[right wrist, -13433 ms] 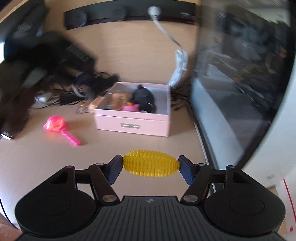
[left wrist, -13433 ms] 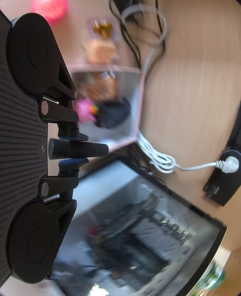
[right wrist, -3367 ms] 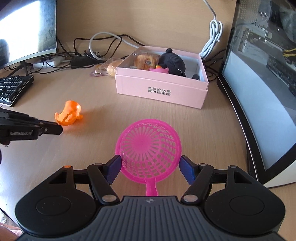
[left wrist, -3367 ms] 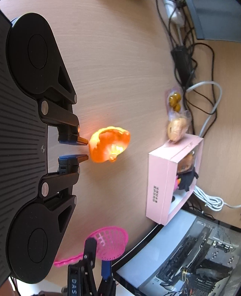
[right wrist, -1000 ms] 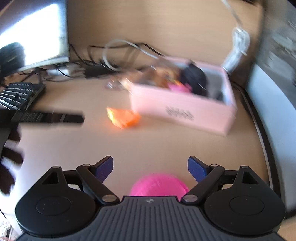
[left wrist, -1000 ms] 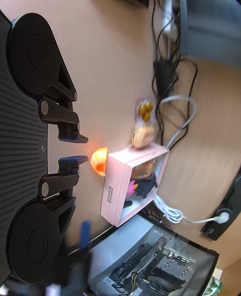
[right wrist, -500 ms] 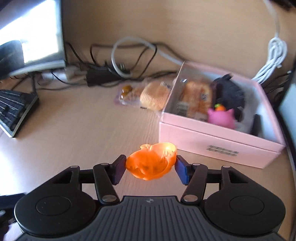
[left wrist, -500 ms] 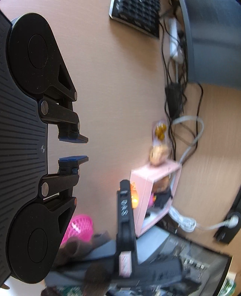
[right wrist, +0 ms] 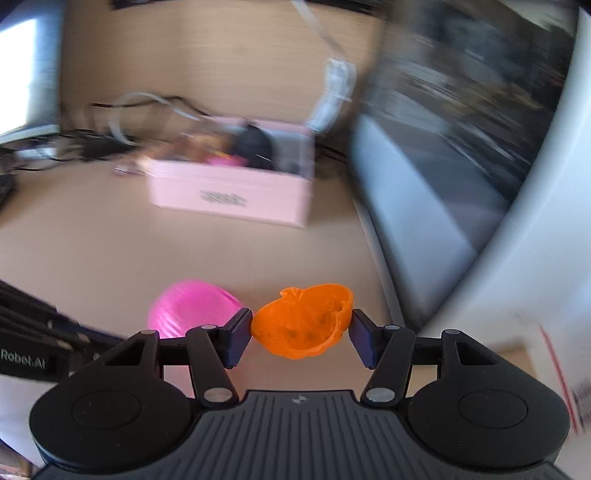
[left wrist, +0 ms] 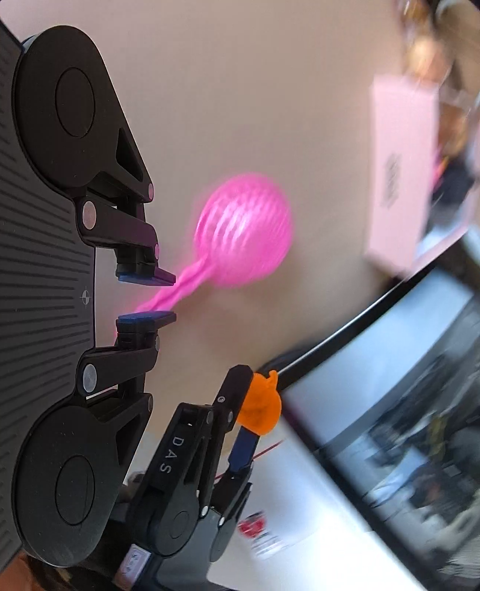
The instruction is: Organize objects
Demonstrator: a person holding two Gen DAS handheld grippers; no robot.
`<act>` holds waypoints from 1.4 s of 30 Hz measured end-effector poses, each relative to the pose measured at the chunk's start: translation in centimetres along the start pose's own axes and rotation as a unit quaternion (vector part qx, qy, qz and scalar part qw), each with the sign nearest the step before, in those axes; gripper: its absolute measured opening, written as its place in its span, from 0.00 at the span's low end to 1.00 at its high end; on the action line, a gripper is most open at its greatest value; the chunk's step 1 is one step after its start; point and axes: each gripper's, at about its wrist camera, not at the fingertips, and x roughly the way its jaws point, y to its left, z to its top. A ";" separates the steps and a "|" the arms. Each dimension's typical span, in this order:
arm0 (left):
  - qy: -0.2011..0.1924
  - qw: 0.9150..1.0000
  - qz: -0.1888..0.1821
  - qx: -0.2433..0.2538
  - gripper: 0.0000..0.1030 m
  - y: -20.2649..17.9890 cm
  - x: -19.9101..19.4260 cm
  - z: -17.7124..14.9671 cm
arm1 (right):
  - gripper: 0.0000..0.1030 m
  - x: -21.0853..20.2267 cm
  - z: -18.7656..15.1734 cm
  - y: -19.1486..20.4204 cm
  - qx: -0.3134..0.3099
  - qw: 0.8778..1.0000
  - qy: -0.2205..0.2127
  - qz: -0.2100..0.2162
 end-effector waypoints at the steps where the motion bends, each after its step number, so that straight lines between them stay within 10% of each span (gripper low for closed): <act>1: 0.005 1.000 0.000 0.003 0.16 -0.5 0.9 0.0 | 0.56 -0.2 -0.8 -0.8 0.013 1.000 0.006 -0.010; 10: -0.034 0.992 0.107 0.049 0.16 -2.0 3.4 1.8 | 0.56 -1.1 -5.7 -5.2 0.092 0.994 0.039 -0.048; 17: -0.046 0.978 0.196 0.057 0.17 1.9 0.9 3.9 | 0.56 1.1 -5.7 -5.1 0.114 0.993 0.038 -0.003; 22: -0.081 0.976 0.195 0.057 0.17 2.0 -0.6 3.9 | 0.56 2.9 -4.3 -4.1 0.093 0.995 0.023 0.039; 28: -0.117 0.940 0.299 0.115 0.18 0.2 1.1 3.7 | 0.56 4.6 -2.4 -3.4 0.072 0.995 0.017 0.068; 42: -0.086 0.957 0.273 0.055 0.17 2.3 1.8 4.7 | 0.56 5.6 -1.5 -3.2 0.052 0.994 0.022 0.091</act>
